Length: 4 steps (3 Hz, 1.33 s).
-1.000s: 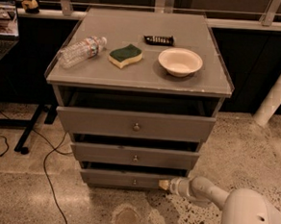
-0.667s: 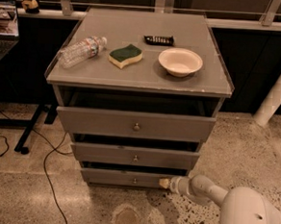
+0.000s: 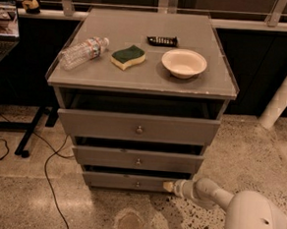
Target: Close bottom drawer
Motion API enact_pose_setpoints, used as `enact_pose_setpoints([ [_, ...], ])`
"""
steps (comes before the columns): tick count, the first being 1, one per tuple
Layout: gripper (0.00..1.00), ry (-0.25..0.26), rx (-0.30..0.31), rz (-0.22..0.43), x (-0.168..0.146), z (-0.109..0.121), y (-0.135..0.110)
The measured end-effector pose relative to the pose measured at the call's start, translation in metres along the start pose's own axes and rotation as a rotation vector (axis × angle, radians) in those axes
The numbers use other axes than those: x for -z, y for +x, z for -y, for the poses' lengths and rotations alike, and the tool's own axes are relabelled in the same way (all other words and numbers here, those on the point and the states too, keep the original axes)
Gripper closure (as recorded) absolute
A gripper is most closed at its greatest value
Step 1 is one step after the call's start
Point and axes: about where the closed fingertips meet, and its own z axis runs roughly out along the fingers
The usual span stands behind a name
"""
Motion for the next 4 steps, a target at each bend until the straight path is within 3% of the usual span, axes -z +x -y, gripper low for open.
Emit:
enact_pose_setpoints([
  [1, 0.58, -0.012, -0.007, 0.002, 0.000, -0.002, 0.007],
  [3, 0.11, -0.026, -0.132, 0.014, 0.040, 0.006, 0.059],
  [4, 0.00, -0.025, -0.137, 0.014, 0.042, 0.007, 0.061],
])
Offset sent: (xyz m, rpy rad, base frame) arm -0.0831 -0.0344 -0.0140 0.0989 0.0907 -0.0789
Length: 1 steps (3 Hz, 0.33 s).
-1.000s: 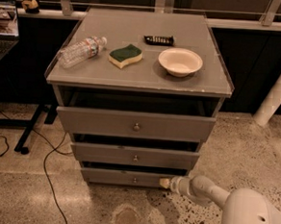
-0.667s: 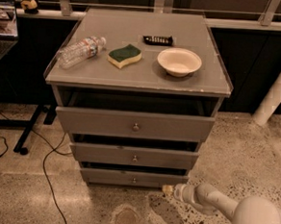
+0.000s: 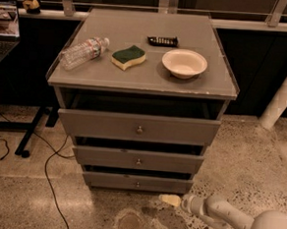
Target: Close bottom drawer
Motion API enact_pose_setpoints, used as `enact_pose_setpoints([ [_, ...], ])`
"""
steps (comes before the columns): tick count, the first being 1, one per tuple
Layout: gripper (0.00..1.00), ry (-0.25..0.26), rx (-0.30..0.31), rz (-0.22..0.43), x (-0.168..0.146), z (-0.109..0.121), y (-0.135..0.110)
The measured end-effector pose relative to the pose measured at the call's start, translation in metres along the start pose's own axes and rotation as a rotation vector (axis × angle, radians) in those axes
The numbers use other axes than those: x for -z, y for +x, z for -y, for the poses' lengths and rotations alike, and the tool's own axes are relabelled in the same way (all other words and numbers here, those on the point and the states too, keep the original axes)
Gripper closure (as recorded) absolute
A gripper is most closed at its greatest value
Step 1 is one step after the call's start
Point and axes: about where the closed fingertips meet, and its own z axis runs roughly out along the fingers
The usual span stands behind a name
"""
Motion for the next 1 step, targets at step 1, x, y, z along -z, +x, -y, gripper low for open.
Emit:
enact_pose_setpoints([
  [1, 0.00, 0.000, 0.000, 0.000, 0.0000, 0.0000, 0.0000],
])
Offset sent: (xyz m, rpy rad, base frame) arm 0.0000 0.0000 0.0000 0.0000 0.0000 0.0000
